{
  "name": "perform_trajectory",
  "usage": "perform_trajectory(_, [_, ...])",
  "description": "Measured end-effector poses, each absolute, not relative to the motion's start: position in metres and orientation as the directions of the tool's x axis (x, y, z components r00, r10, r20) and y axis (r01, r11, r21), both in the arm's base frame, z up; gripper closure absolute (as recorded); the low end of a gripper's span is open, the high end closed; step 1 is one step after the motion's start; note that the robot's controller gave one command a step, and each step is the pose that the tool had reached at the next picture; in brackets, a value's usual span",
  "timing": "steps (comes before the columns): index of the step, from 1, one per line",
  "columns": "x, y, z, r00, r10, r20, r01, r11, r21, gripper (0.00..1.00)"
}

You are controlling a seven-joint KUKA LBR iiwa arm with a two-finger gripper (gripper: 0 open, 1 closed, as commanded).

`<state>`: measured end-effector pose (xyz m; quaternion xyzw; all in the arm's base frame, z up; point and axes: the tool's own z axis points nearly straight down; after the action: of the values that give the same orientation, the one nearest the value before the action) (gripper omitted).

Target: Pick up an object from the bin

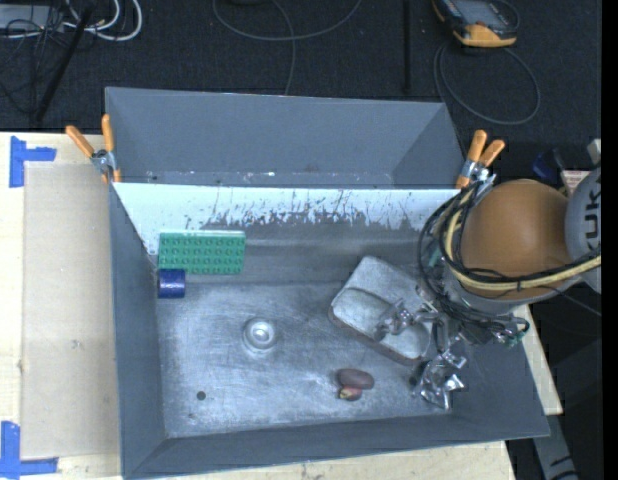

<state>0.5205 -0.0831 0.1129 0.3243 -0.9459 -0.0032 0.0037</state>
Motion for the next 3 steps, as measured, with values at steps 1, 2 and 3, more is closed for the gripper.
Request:
perform_trajectory(1, [0.547, -0.142, 0.073, -0.863, -0.506, 0.001, -0.505, 0.862, 0.025, 0.0])
perform_trajectory(2, [0.547, -0.148, 0.075, -0.861, -0.508, 0.007, -0.508, 0.861, 0.011, 1.0])
perform_trajectory(3, [0.544, -0.132, 0.077, -0.836, -0.549, 0.0, -0.549, 0.836, -0.012, 1.0])
